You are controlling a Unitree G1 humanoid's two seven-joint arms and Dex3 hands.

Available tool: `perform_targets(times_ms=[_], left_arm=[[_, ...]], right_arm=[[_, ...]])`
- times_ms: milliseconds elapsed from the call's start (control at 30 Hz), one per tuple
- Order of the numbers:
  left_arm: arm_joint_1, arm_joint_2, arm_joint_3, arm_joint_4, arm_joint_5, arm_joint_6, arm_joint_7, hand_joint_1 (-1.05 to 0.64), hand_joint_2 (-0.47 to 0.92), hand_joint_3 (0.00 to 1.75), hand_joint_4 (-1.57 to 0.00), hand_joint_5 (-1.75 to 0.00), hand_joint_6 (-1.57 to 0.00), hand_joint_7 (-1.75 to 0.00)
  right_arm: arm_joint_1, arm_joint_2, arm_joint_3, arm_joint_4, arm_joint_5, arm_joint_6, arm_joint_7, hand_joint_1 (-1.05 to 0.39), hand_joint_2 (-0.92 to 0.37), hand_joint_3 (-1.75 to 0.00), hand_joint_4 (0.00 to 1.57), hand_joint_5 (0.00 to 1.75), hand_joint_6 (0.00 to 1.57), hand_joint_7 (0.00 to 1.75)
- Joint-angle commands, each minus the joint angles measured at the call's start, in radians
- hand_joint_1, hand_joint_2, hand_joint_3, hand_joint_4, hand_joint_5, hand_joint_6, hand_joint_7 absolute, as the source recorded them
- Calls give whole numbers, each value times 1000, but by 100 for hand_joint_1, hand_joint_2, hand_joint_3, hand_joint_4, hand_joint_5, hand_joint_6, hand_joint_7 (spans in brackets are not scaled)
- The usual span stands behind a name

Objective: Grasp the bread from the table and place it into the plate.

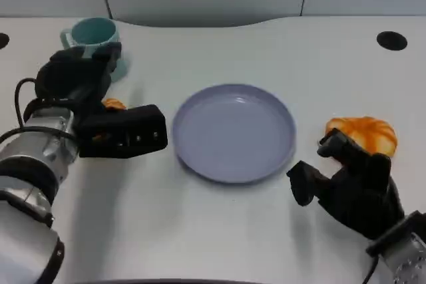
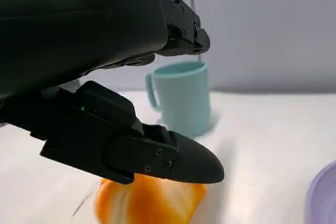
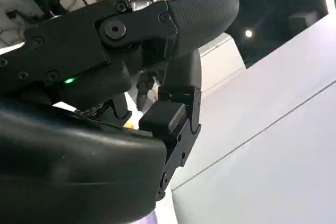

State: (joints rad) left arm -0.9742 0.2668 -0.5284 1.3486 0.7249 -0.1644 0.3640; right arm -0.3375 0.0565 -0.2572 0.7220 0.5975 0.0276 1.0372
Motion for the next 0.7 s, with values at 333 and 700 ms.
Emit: perform_targets(times_ms=[333,700], left_arm=[[24,-52,4,33,-4,98,-46,-97,92,19,-10,-1,-12,-2],[71,-70,8,38,-11,113,-49,-94,92,19,-7,0,-10,-1]], right_arm=[[44,-16,-4,-77,9,20,13,-73,-92,-19,87,143,83,91],[105,-23,0,-172,20,72,2,-73,-92,-21,86,144,79,98]])
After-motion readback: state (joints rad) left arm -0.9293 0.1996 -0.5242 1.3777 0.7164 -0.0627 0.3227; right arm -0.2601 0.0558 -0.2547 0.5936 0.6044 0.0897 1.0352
